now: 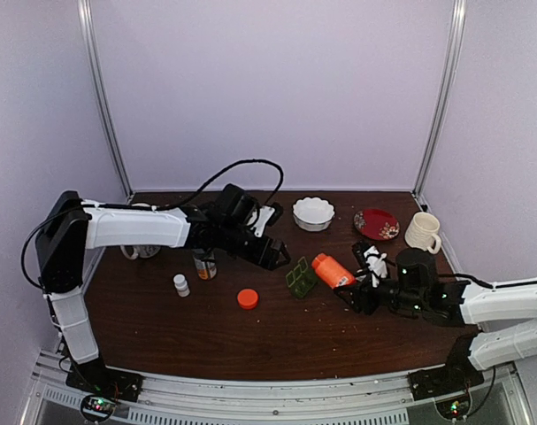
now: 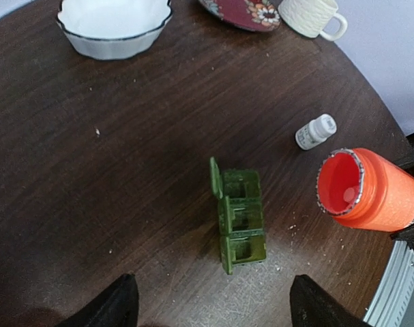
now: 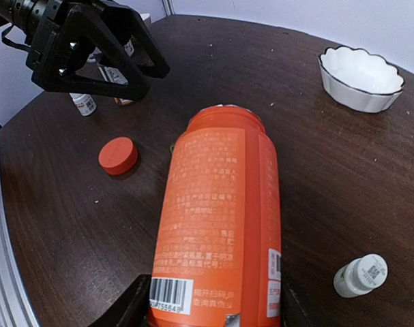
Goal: Sort the pills into containers
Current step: Hold the pill container at the center of the board.
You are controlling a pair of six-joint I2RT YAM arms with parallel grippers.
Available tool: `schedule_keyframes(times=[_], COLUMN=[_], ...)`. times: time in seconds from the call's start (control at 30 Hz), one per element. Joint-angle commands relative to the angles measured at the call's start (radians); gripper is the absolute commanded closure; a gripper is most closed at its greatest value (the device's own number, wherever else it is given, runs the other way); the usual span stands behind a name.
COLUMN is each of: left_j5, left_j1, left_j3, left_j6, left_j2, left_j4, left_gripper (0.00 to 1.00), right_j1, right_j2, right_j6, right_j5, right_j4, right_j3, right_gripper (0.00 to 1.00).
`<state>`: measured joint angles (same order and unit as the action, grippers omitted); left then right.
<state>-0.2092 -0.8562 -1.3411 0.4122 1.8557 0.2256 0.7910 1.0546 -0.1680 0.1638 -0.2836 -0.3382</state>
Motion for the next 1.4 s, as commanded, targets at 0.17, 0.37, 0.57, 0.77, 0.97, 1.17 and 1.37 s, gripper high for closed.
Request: schedule_keyframes(times=[0.17, 0.37, 0.57, 0.77, 0.97, 1.17, 1.37], left_j5=[-0.083, -0.128, -0.130, -0.137, -0.137, -0.141, -0.137], left_j1=[0.006, 0.006, 0.006, 0.006, 0.007, 0.006, 0.006], left_j3=[-0.060, -0.107, -0.158, -0.175, -0.190, -0.191, -0.194], left_j6=[-0.039, -0.033, -0.016, -0.011, -0.010, -0.009, -0.009], left_j2=[0.111, 0.178, 0.243, 0.273, 0.293, 0.301, 0.309], left_j4=[-0.107, -0.116, -0.101, -0.100, -0.087, -0.084, -0.076], left_gripper=[0.25, 0.32, 0.39, 0.47, 0.60, 0.64, 0.63], right_j1=[-0.043, -0.059, -0.074, -0.079, -0.082, -0.087, -0.094], right_j2=[0.074, 0.101, 0.106, 0.136, 0.164, 0.188, 0.236], right_j6=[-0.044, -0.049, -0.059, -0.061, -0.064, -0.061, -0.067], right_j5=[0.116, 0.105, 0.111, 0.128, 0.132, 0.143, 0.144], right_j4=[-0.071, -0.060, -0.047, -0.026, -0.007, 0.009, 0.035], right_j3=[0.004, -0.009, -0.009, -0.026, -0.052, -0.087, -0.128], right_gripper=[0.77, 0.77, 0.77, 0.77, 0.77, 0.77, 0.78])
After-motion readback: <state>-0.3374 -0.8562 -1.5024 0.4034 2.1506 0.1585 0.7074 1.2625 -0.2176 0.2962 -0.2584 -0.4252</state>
